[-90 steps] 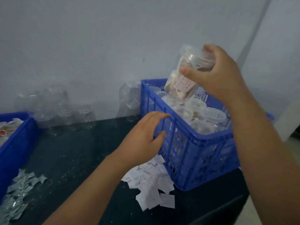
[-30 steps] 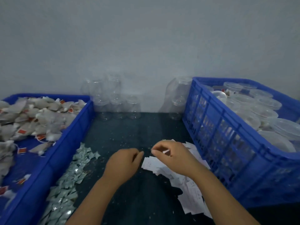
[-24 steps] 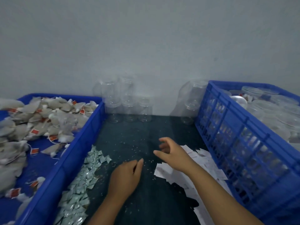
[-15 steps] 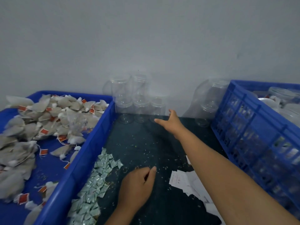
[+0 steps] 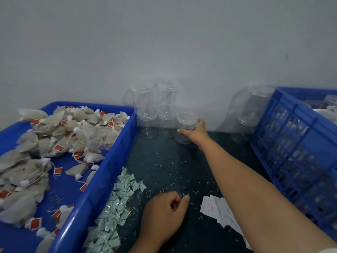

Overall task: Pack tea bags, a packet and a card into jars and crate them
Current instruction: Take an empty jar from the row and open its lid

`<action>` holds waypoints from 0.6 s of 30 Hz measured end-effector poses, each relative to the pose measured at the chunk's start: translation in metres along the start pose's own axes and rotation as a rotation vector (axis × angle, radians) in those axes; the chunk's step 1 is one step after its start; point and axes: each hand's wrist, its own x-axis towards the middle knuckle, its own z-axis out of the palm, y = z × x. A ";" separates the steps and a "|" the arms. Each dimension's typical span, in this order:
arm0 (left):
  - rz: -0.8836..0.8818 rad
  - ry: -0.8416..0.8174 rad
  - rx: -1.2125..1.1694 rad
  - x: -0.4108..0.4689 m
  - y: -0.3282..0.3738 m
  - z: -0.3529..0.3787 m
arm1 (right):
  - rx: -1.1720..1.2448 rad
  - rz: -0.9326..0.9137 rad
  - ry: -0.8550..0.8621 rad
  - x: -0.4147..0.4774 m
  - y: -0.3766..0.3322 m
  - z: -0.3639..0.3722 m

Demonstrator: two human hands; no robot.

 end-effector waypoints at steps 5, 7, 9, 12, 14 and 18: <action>0.002 0.006 0.029 0.001 0.001 0.000 | 0.060 -0.142 0.133 -0.053 0.000 -0.004; -0.001 0.006 0.027 0.000 0.000 -0.002 | 0.153 -0.204 0.089 -0.087 -0.001 -0.010; 0.001 0.003 0.026 0.000 0.001 -0.002 | 0.224 -0.252 0.035 -0.127 0.000 -0.019; -0.014 -0.004 0.021 0.002 0.002 -0.002 | 0.344 -0.295 -0.017 -0.192 0.007 -0.029; -0.031 -0.002 0.020 0.003 0.001 -0.002 | 0.422 -0.288 -0.025 -0.231 0.022 -0.031; -0.068 -0.015 -0.016 0.002 0.002 -0.002 | 0.476 -0.259 0.012 -0.291 0.061 -0.025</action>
